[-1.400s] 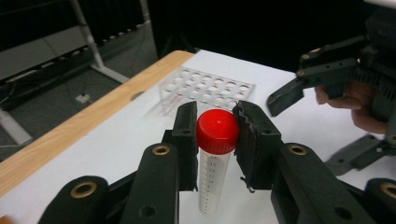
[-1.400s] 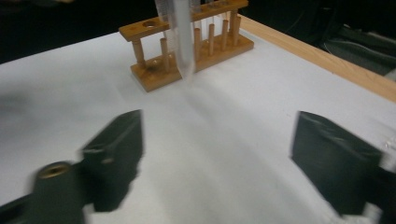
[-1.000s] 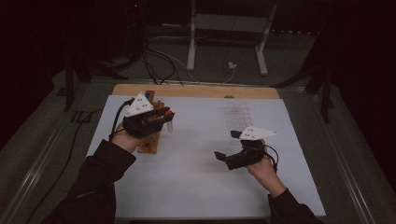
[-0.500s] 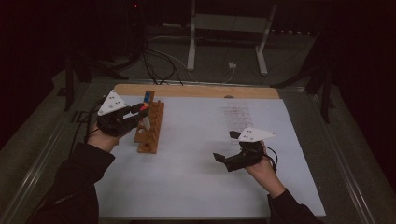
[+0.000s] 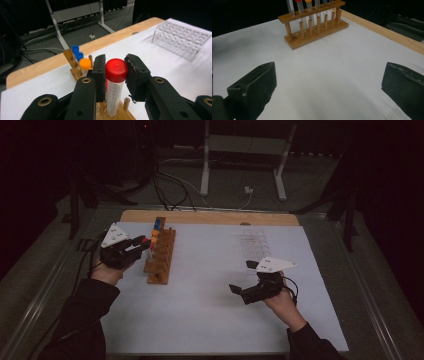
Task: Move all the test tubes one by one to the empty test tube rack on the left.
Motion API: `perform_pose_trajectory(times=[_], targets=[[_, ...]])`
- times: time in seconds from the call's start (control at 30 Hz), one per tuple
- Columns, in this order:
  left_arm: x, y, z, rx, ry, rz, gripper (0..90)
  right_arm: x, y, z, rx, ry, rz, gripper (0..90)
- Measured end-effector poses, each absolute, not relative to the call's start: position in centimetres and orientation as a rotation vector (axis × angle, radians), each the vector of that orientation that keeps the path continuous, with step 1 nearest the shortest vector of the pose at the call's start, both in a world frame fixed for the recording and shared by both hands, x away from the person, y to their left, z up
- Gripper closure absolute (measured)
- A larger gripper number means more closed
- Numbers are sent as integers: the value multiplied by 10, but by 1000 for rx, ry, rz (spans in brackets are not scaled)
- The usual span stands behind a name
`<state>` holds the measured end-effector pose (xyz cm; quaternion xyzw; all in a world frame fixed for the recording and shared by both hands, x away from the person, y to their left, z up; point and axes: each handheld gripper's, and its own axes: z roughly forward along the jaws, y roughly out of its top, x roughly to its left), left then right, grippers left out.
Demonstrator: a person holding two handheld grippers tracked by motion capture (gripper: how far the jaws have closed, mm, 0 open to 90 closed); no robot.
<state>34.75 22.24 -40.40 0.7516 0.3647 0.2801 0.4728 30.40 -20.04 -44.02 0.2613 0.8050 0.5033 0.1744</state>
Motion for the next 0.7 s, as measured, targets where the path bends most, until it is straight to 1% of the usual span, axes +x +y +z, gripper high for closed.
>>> perform_pose_trajectory(times=[0.33, 0.57, 0.7], targets=[[353, 220, -431, 1890, 932, 669, 715, 303, -202, -438, 740, 2258, 1434, 0], [355, 217, -442, 1931, 958, 656, 713, 304, -205, -437, 750, 2250, 1435, 0], [354, 218, -443, 1923, 960, 655, 711, 304, -206, -437, 750, 2251, 1436, 0]])
